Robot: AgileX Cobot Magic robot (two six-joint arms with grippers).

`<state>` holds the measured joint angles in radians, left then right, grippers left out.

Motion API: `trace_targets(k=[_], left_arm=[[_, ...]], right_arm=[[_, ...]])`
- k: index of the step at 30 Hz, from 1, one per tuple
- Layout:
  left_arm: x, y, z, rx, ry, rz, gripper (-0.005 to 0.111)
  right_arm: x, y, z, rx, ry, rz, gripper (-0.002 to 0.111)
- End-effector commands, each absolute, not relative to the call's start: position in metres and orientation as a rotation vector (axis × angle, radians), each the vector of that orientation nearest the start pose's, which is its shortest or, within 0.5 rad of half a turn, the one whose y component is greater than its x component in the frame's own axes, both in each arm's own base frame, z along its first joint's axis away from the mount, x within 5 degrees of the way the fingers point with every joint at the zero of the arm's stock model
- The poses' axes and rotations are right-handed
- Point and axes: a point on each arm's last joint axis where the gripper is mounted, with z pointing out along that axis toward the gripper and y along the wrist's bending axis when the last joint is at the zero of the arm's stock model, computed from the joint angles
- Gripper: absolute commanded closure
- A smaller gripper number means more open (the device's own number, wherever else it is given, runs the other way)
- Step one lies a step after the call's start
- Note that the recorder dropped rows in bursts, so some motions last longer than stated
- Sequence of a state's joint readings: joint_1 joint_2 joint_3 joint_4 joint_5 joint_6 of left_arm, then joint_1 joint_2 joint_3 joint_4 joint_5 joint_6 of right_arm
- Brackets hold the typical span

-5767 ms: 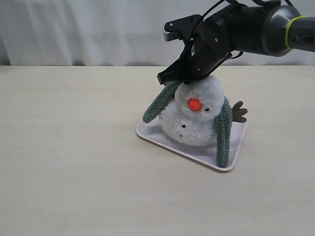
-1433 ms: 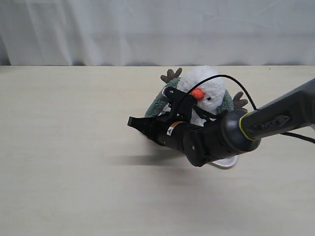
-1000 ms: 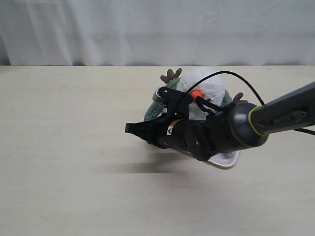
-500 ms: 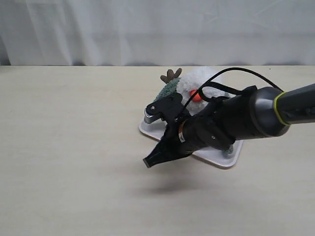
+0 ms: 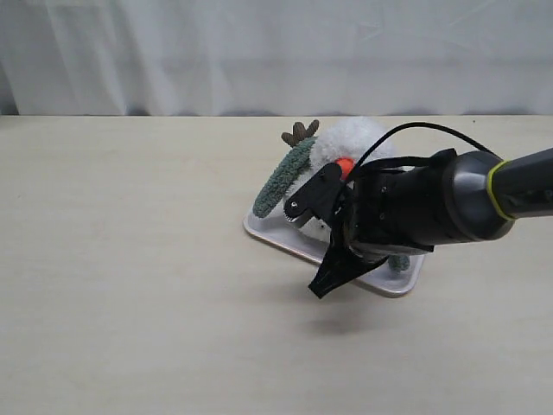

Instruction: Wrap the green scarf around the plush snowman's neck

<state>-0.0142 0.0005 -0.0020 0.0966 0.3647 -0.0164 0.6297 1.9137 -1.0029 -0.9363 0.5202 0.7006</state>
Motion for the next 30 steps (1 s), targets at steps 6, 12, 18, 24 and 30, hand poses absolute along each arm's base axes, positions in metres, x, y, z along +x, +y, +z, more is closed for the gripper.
trace_targets(k=[6, 12, 18, 24, 30], left_arm=[[0.053, 0.002, 0.181, 0.055, 1.839, 0.072, 0.107], [0.053, 0.002, 0.181, 0.055, 1.839, 0.072, 0.107], [0.053, 0.002, 0.181, 0.055, 1.839, 0.072, 0.107], [0.053, 0.002, 0.181, 0.055, 1.839, 0.072, 0.107], [0.053, 0.002, 0.181, 0.055, 1.839, 0.072, 0.107]], right_arm=[[0.309, 0.191, 0.128, -1.108, 2.271, -0.270, 0.104], [0.315, 0.181, 0.114, -1.165, 2.265, -0.484, 0.104], [0.314, 0.190, 0.103, -1.254, 2.231, -0.384, 0.104], [0.314, 0.193, 0.092, -1.335, 2.203, -0.374, 0.104], [0.310, 0.198, 0.091, -1.410, 2.162, -0.336, 0.104]])
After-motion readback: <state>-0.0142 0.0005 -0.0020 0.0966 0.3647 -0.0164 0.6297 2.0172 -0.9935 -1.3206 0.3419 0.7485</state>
